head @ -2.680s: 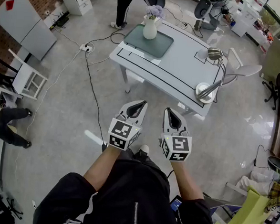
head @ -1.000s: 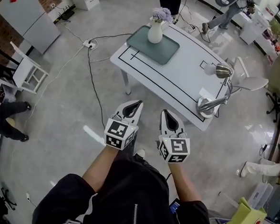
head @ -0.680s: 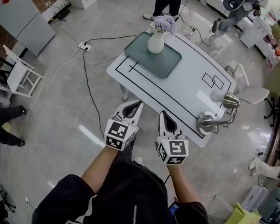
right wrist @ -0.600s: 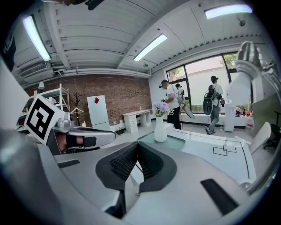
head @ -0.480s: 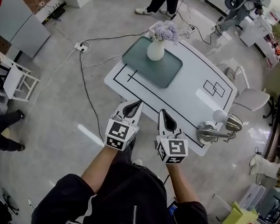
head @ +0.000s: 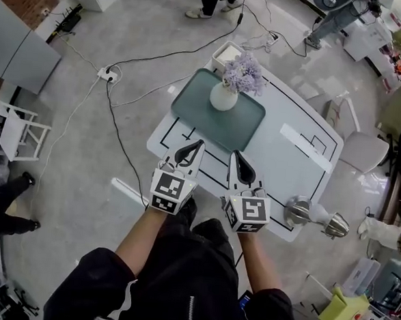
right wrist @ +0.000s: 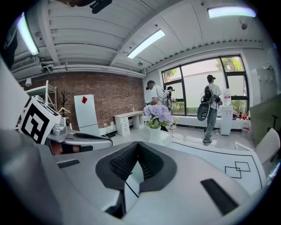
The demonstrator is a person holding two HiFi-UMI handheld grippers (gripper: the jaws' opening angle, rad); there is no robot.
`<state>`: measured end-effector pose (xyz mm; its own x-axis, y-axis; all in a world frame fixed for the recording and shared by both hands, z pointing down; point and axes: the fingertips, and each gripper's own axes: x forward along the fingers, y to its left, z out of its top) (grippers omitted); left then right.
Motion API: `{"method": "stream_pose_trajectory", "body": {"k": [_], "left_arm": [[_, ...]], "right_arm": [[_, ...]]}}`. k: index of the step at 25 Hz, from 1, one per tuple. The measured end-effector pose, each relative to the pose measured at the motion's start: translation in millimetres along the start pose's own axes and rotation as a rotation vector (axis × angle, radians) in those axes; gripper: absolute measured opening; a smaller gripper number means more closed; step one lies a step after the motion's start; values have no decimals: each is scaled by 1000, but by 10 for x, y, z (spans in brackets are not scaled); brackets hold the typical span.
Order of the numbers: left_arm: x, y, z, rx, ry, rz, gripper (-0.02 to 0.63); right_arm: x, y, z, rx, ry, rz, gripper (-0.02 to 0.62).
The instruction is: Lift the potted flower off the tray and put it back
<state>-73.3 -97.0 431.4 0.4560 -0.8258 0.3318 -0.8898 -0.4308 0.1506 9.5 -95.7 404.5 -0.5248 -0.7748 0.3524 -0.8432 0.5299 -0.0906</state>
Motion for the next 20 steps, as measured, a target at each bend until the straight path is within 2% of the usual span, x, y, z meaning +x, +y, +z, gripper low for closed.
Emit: {"method": "stream_pose_trajectory", "body": {"k": [10, 16, 20], "left_arm": [[524, 332, 9, -67, 7, 35, 6], [718, 590, -19, -93, -9, 65, 6], [785, 698, -60, -116, -14, 85, 6]], "right_arm": [[736, -301, -75, -3, 7, -3, 8], [1284, -426, -46, -108, 2, -11, 18], [1655, -523, -34, -100, -61, -47, 202]]}}
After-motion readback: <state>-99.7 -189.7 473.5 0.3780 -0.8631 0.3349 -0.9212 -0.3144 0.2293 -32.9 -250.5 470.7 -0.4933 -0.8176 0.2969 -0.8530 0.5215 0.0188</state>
